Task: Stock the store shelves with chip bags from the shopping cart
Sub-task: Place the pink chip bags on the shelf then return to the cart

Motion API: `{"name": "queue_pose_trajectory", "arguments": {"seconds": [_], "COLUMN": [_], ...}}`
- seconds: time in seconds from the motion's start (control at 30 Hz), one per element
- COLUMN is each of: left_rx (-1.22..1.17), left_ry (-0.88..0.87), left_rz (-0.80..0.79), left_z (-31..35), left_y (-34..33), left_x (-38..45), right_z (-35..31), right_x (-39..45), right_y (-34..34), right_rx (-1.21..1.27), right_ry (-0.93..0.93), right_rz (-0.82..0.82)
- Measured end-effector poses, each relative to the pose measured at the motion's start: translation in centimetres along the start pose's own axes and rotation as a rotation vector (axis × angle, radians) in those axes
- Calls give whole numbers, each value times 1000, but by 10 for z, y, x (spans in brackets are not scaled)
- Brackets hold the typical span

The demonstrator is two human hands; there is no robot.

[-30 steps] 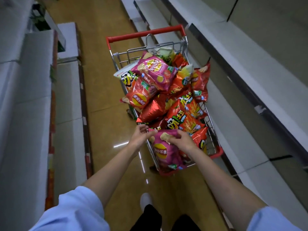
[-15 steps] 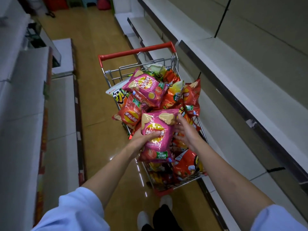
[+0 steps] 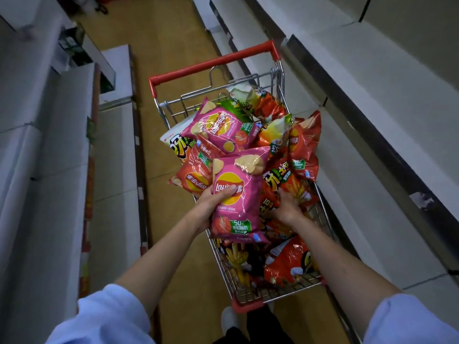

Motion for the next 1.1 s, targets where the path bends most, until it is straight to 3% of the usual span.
{"name": "queue_pose_trajectory", "arguments": {"seconds": [0.23,0.57,0.83,1.1], "left_rx": [38,83,195,303], "left_ry": [11,16,-62,-22], "left_rz": [-1,-127,-281,-615], "left_z": [16,27,59,55], "left_y": [-6,-17,-33,-91], "left_x": [15,13,-3,-33], "right_z": [2,5,-4,-7], "right_x": [1,-46,-106,-186], "right_y": [1,58,97,91], "right_rx": [-110,353,784,1078], "right_ry": [18,70,50,52], "right_rz": [-26,62,398,639]}}
Point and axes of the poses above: each hand's wrist, its own x-axis towards the middle knuckle, its own y-axis out of the back of the hand, z = x × y, the point moved 9 cm from there along x, towards the middle knuckle
